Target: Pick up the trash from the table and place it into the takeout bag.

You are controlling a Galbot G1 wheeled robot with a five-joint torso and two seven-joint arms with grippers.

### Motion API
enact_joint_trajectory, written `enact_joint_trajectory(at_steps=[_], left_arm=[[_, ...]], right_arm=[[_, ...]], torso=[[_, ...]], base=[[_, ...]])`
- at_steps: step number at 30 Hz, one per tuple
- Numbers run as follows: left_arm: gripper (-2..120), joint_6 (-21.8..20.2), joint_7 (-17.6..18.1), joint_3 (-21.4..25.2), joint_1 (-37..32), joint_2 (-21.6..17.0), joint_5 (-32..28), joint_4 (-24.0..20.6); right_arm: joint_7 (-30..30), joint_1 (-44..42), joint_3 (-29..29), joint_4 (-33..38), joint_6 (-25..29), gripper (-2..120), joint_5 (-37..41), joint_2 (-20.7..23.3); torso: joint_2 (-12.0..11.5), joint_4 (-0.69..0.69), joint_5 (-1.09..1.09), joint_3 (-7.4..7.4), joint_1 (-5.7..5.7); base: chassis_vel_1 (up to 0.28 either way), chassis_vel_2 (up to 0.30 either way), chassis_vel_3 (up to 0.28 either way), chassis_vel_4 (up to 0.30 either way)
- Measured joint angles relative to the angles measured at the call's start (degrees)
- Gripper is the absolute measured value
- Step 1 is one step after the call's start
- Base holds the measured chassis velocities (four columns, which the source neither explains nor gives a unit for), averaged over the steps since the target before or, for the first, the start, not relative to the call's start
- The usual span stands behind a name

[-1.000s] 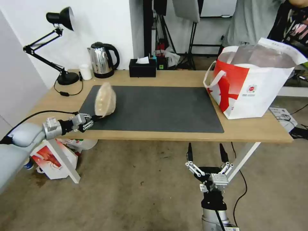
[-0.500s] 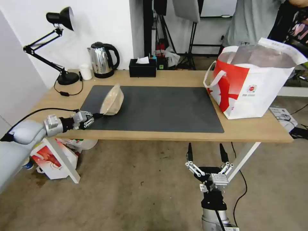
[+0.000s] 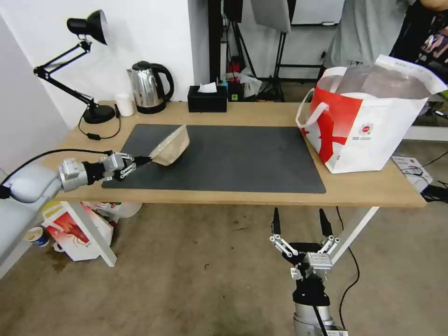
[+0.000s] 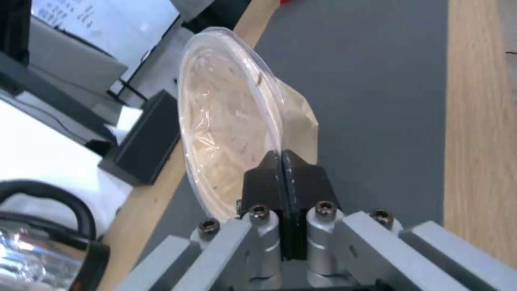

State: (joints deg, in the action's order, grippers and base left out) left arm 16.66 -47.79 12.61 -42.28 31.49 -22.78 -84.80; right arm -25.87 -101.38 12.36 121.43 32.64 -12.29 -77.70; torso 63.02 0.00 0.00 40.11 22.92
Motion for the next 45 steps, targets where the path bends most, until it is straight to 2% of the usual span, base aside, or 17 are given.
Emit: enact_joint_trajectory(at_steps=[7,13,17,22,28,30,36,40,41,42,43,44,45], left_arm=[[0,-0.02,-0.88,2.25,-0.4,-2.83,-0.55,-4.81],[0,-0.02,-0.98,4.39,-1.07,-3.73,-0.88,-7.57],[0,0.09,-1.23,7.47,-0.01,-5.65,-1.04,-11.39],[0,0.11,-1.25,9.31,1.56,-7.84,-2.15,-14.13],[0,0.27,-1.2,15.36,0.38,-11.47,-2.71,-17.61],[0,0.73,-0.84,17.72,-0.6,-12.74,-2.91,-18.97],[0,0.83,1.05,18.71,-0.4,-14.53,-3.58,-20.4],[0,0.47,2.55,16.57,2.23,-14.67,-3.39,-20.98],[0,0.26,3.09,14.03,4.35,-14.18,-2.86,-21.01],[0,0.18,3.73,8.86,9.33,-12.88,-1.11,-20.48],[0,0.18,3.73,8.86,9.33,-12.88,-1.11,-20.48],[0,0.64,4.95,0.48,17.98,-10.31,1.95,-18.54],[0,1.08,5.28,-3.46,21.87,-9.03,2.83,-17.38]], right_arm=[[0.0,0.0,0.0,0.0,0.0,100,0.0,0.0],[0.0,0.0,0.0,0.0,0.0,100,0.0,0.0],[0.0,0.0,0.0,0.0,0.0,100,0.0,0.0],[0.0,0.0,0.0,0.0,0.0,100,0.0,0.0],[0.0,0.0,0.0,0.0,0.0,100,0.0,0.0],[0.0,0.0,0.0,0.0,0.0,100,0.0,0.0],[0.0,0.0,0.0,0.0,0.0,100,0.0,0.0],[0.0,0.0,0.01,0.0,0.0,100,0.0,0.0],[0.0,0.0,0.0,0.0,0.0,100,0.0,0.0],[0.0,0.0,0.0,0.0,0.0,100,0.0,-0.01],[0.0,0.0,0.0,0.0,0.0,100,0.0,-0.01],[0.0,0.0,-0.01,0.0,0.0,100,0.0,-0.01],[0.0,0.0,0.0,0.0,0.0,100,0.0,0.02]], torso=[[0.0,0.0,0.0,0.0,0.0],[0.0,0.0,-0.01,0.0,0.0],[0.0,0.0,-0.01,0.0,0.0],[0.0,0.0,0.0,0.0,0.0],[0.0,0.01,0.0,0.0,-0.01],[0.0,0.01,0.0,0.0,-0.02],[0.0,0.0,0.0,0.0,-0.01],[0.0,0.01,0.0,0.0,-0.01],[0.0,0.01,0.03,0.0,-0.02],[0.0,0.0,-0.02,0.0,-0.01],[0.0,0.0,-0.02,0.0,-0.01],[0.0,-0.01,0.02,0.0,-0.01],[0.0,0.0,-0.01,0.01,0.0]], base=[[0.0,0.0,0.0,0.0],[0.0,0.0,0.0,0.0],[0.0,0.0,0.0,0.0],[0.0,0.0,0.0,0.0],[0.0,0.0,0.0,0.0],[0.0,0.0,0.0,0.0],[0.0,0.0,0.0,0.0],[0.0,0.0,0.0,0.0],[0.0,0.0,0.0,0.0],[0.0,0.0,0.0,0.0],[0.0,0.0,0.0,0.0],[0.0,0.0,0.0,0.0],[0.0,0.0,0.0,0.0]])
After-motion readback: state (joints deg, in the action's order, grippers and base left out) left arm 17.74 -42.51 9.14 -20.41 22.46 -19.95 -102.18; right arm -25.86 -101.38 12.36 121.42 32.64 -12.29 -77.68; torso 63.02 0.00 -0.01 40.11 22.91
